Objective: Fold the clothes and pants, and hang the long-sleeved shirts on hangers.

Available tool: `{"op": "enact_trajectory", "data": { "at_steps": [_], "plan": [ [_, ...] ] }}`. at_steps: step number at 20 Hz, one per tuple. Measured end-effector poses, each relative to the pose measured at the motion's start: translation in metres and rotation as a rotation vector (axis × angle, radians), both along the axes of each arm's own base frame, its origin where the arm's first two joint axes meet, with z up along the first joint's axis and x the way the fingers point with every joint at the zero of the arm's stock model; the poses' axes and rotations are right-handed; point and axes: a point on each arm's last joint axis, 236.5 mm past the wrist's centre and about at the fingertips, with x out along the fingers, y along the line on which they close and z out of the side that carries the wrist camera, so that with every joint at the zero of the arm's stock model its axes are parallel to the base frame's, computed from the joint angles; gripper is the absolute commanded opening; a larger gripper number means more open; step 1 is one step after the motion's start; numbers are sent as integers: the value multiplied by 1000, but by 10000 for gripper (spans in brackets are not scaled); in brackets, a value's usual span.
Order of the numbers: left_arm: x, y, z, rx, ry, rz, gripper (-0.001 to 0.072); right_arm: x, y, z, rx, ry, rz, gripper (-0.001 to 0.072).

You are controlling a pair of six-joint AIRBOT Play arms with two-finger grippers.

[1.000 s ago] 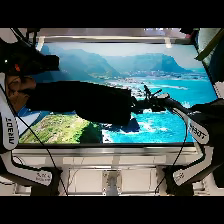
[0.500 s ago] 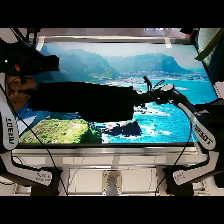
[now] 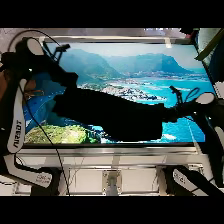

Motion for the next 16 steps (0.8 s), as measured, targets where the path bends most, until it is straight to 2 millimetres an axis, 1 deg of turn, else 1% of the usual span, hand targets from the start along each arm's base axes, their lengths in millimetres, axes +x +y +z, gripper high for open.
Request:
{"op": "enact_trajectory", "data": {
  "at_steps": [2,4,6,7,9,11,12,14,15,16],
  "plan": [
    [-16,-35,-15,-15,19,-82,9,4,-15,33,-28,-88,-56,19],
    [-25,-74,-28,-35,-9,-147,9,16,-26,66,-53,-175,-111,19],
    [-24,-116,-36,-68,-85,-188,9,32,-31,90,-65,-243,-152,19],
    [-24,-136,-40,-83,-123,-205,9,41,-31,97,-67,-268,-169,19],
    [-25,-175,-50,-115,-185,-235,9,63,-24,100,-62,-296,-193,20],
    [-32,-206,-66,-129,-210,-269,8,87,-12,93,-48,-302,-215,20],
    [-36,-216,-75,-129,-209,-281,8,99,-4,86,-39,-297,-225,20],
    [-40,-229,-93,-124,-198,-295,8,121,18,75,-1,-298,-244,19],
    [-40,-229,-100,-116,-192,-288,8,130,32,71,18,-302,-246,19],
    [-37,-226,-104,-101,-192,-281,8,138,47,69,40,-311,-248,19]
  ]
}}
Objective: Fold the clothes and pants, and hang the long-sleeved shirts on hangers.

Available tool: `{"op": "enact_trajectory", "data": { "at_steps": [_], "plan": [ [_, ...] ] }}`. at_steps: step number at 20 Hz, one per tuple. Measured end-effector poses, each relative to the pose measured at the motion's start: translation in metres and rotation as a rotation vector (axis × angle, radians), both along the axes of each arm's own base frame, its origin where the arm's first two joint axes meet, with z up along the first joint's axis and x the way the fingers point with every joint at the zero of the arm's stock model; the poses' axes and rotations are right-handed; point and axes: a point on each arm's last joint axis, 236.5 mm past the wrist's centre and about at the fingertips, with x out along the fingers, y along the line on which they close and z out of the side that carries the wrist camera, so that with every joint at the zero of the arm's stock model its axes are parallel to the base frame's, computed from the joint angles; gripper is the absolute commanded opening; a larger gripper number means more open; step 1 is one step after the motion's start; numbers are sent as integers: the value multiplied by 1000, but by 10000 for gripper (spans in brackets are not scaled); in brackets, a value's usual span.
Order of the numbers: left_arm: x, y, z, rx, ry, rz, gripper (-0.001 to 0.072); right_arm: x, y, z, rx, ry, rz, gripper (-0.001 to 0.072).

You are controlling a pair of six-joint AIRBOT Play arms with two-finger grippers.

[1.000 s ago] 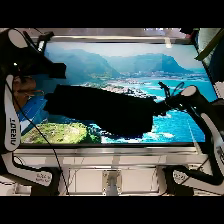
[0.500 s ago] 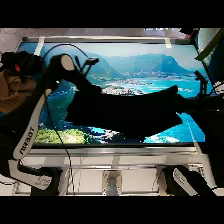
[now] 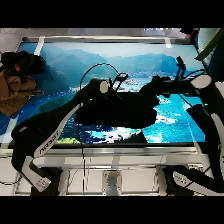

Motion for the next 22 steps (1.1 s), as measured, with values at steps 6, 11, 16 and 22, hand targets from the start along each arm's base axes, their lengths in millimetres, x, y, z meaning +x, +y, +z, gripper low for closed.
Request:
{"op": "enact_trajectory", "data": {
  "at_steps": [6,11,16,22],
  "plan": [
    [58,96,20,100,-54,178,8,19,94,4,52,-70,95,19],
    [93,210,76,113,-105,395,8,12,186,-13,70,-76,224,20],
    [88,282,113,124,-111,525,8,-12,285,-53,63,-57,389,359],
    [79,302,121,134,-90,555,8,-36,354,-46,17,-171,590,390]
  ]
}}
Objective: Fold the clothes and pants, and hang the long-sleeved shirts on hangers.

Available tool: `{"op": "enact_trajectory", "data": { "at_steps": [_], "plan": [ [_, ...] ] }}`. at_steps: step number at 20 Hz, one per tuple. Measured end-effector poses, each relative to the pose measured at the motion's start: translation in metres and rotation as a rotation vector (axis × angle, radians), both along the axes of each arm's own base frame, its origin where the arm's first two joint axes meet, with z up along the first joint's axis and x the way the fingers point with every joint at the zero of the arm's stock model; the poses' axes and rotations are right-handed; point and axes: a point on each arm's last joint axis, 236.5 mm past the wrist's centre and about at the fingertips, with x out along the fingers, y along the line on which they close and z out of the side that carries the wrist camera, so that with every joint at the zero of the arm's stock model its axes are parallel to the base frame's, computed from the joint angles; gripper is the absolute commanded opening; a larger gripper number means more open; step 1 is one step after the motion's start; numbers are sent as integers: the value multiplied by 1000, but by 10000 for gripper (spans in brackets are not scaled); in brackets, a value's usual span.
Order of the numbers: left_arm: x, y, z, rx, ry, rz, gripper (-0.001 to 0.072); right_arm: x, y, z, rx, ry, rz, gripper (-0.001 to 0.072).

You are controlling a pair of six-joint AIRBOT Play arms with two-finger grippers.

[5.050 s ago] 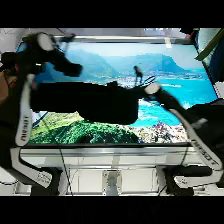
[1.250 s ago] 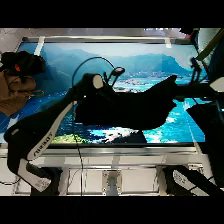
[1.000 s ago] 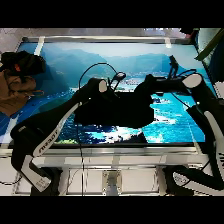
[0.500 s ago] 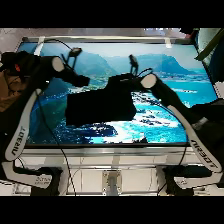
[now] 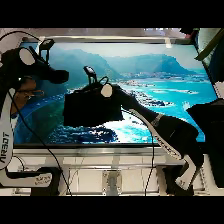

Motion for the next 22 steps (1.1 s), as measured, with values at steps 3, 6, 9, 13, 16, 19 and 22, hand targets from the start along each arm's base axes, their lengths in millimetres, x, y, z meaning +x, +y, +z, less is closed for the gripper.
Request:
{"op": "enact_trajectory", "data": {
  "at_steps": [3,6,9,13,16,19,22],
  "plan": [
    [-3,6,0,3,11,8,8,11,-38,-4,-141,-15,63,391],
    [-4,9,0,5,19,12,8,40,-122,-16,-341,14,45,483],
    [-5,11,-1,5,23,14,8,64,-200,-32,-452,97,-31,615],
    [-6,11,-1,5,25,14,8,75,-245,-63,-350,324,-108,699],
    [-6,11,-1,5,25,14,8,78,-256,-86,-219,490,-128,708],
    [-6,11,-1,6,25,14,8,78,-257,-105,-133,582,-117,710],
    [-6,11,-1,6,25,14,8,75,-253,-120,-97,619,-92,710]
  ]
}}
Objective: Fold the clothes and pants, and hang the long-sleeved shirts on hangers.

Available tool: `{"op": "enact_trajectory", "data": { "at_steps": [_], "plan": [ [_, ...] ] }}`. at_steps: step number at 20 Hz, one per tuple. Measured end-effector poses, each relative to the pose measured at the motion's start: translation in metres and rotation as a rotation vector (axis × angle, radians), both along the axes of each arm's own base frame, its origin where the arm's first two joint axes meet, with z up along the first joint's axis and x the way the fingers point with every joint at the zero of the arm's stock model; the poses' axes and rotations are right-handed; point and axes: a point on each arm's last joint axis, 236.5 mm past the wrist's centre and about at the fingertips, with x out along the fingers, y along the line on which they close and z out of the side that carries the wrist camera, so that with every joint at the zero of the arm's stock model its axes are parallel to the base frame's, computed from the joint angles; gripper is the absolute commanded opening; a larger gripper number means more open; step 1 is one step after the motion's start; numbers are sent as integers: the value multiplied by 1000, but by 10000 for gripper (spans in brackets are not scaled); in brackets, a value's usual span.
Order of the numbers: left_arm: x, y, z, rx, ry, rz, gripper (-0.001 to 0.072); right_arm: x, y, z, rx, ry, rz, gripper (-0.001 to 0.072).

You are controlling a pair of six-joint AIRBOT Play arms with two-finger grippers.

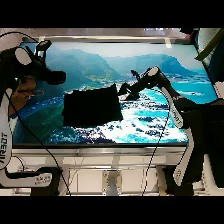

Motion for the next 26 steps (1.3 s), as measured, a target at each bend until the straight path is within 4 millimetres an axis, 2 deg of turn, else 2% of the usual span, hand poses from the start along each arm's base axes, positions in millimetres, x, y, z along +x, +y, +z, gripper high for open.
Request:
{"op": "enact_trajectory", "data": {
  "at_steps": [3,8,12,13,14,15,17,20,22,24,26],
  "plan": [
    [0,0,0,-1,1,1,8,-3,9,-12,14,12,12,710],
    [0,0,0,-2,1,3,8,-6,31,-17,30,-11,32,707],
    [0,0,0,-2,1,3,8,-9,53,-22,29,-35,44,656],
    [0,0,0,-2,1,3,8,-8,58,-23,31,-42,41,574],
    [0,0,0,-2,1,3,8,-8,61,-24,27,-52,39,344],
    [0,0,0,-2,1,3,8,-5,63,-26,21,-62,30,49],
    [0,0,0,-2,2,3,8,-1,65,-27,19,-70,10,21],
    [0,0,0,-2,1,3,8,11,55,-24,13,-92,-18,21],
    [0,0,0,-2,2,3,8,22,39,-11,7,-121,-32,20],
    [0,0,0,-2,2,3,8,30,13,12,-14,-156,-34,21],
    [0,0,0,-2,2,3,8,37,-27,40,-73,-204,-48,20]
  ]
}}
